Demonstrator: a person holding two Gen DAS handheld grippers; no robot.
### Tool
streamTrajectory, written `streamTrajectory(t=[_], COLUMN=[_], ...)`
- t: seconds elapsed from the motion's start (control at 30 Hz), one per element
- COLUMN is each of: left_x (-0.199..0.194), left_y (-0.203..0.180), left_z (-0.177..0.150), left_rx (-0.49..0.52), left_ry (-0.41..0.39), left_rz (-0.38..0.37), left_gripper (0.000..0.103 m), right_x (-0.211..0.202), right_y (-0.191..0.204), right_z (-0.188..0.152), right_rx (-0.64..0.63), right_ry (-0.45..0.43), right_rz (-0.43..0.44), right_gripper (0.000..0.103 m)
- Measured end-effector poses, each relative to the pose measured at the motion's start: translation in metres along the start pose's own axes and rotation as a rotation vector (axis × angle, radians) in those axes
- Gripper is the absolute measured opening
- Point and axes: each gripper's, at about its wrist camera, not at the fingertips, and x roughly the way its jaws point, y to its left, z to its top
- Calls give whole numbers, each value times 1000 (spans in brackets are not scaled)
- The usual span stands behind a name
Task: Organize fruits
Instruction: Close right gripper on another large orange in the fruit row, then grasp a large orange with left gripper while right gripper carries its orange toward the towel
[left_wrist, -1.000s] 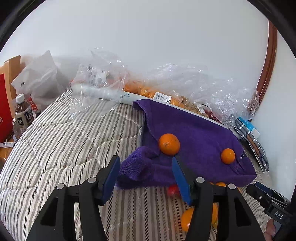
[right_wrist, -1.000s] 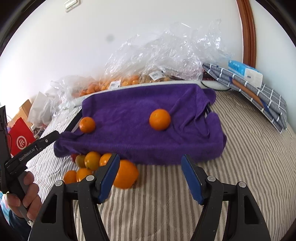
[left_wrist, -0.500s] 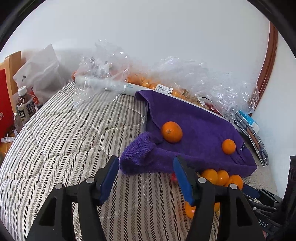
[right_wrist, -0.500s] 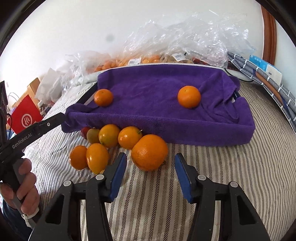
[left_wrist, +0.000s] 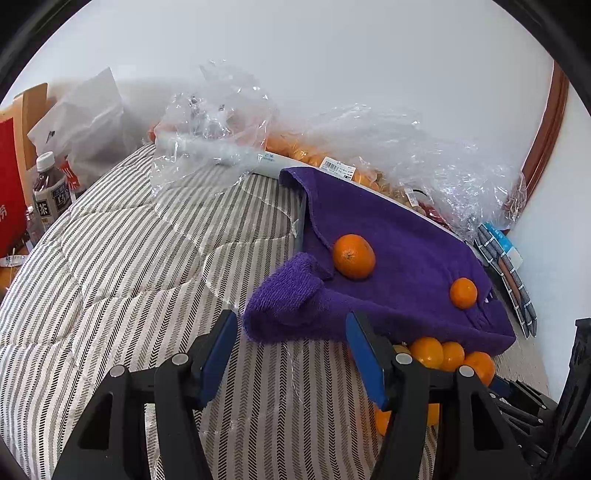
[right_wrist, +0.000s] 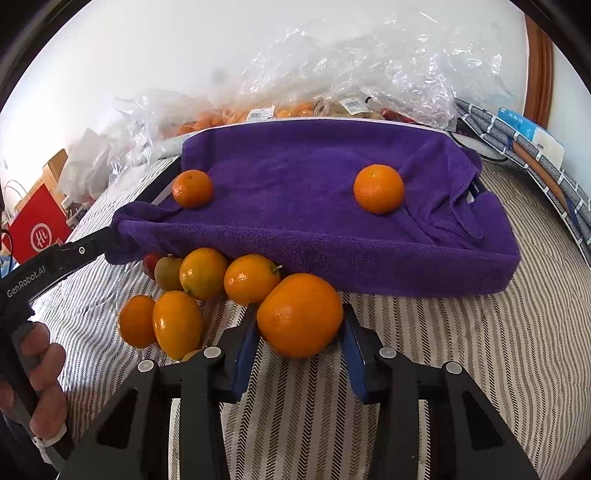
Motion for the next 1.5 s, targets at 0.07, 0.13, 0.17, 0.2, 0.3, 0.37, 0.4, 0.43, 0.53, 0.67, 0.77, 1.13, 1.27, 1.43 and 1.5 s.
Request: streamTrajectory(t=[0.07,0.13,0.17,0.2,0.3,0.37,0.4,0.43,0.53,0.67,0.77,1.13,1.27,1.43,1.5], left_x=[0,-1,-2,-2,-4,-5,-5,-6,-7,-6,-4,1,2,3,4], left_y=[0,-1,-2,-3,-8,-11,-12,-14,-19,-27,-35,-51,-51,-45,-41], left_z=[-1,-1,-2,-2,-4,-5,-5,-6,-9,-13,-16,-26,-26,-24,-21], left_rx=[-2,3,7,12,34,47,52,58,85,127,170,248,250,220,202], left_ry=[3,2,2,3,-1,4,8,10,11,22,46,94,98,102,104], left_rz=[-11,-21,-27,-35,-51,-68,-77,-83,-92,-119,-142,-174,-173,-193,-185], left_gripper=[59,59,59,59,59,59,59,59,59,60,61,60,47,31,29], right_x=[-5,-11,-15,-18,-26,-29,-30,-31,-34,-39,-38,-37,-36,-35,-35], right_y=[-4,-9,-13,-16,-28,-36,-39,-43,-55,-64,-67,-62,-64,-65,-65], right_z=[-2,-4,-6,-7,-14,-19,-21,-23,-29,-30,-30,-29,-29,-29,-29], right_rx=[10,16,18,20,28,37,43,51,78,95,104,90,103,111,111], right_ry=[-12,-24,-29,-32,-33,-23,-20,-17,-14,-36,-31,-30,-27,-25,-25], right_rz=[1,-9,-16,-22,-40,-54,-58,-61,-62,-68,-57,-54,-48,-48,-49], right_gripper=[42,42,42,42,42,42,42,42,42,42,42,42,42,42,42])
